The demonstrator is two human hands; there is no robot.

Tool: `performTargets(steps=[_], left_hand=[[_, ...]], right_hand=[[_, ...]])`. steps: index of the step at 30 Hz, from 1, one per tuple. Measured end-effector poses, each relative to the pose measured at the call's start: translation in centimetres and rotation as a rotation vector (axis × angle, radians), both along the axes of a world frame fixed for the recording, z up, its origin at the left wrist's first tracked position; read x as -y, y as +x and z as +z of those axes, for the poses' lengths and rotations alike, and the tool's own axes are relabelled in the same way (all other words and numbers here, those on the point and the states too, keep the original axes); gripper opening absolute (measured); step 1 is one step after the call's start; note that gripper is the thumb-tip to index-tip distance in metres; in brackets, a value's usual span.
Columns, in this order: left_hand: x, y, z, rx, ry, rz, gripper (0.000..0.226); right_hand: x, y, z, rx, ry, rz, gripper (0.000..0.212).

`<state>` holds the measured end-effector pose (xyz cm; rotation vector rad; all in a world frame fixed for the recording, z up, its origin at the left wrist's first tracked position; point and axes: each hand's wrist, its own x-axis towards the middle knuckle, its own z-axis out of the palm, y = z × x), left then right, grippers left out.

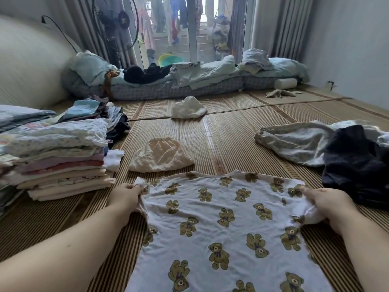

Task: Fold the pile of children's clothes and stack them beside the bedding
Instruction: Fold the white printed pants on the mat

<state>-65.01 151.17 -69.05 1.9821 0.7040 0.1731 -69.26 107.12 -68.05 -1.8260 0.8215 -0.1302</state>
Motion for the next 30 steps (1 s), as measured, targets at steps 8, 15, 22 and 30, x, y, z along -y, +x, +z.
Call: performTargets(steps=[8,15,22,30], left_hand=[[-0.7,-0.9,-0.6,0.171,-0.152,0.155,0.012],[0.3,-1.5,0.2,0.109,-0.116,-0.061,0.04],[3.9,-3.1,2.2,0.208,0.305,-0.263,0.046],[7.8,-2.8,3.3,-0.061,-0.153,-0.675,0.011]], right_hand=[[0.1,-0.5,0.6,0.11,0.261,-0.087,0.049],[0.4,-0.1,1.1,0.13,0.552,-0.099,0.018],[-0.4,0.4,1.7,0.213,0.301,-0.065,0.015],[-4.0,0.1,4.1,0.058,0.234,0.559,0.019]])
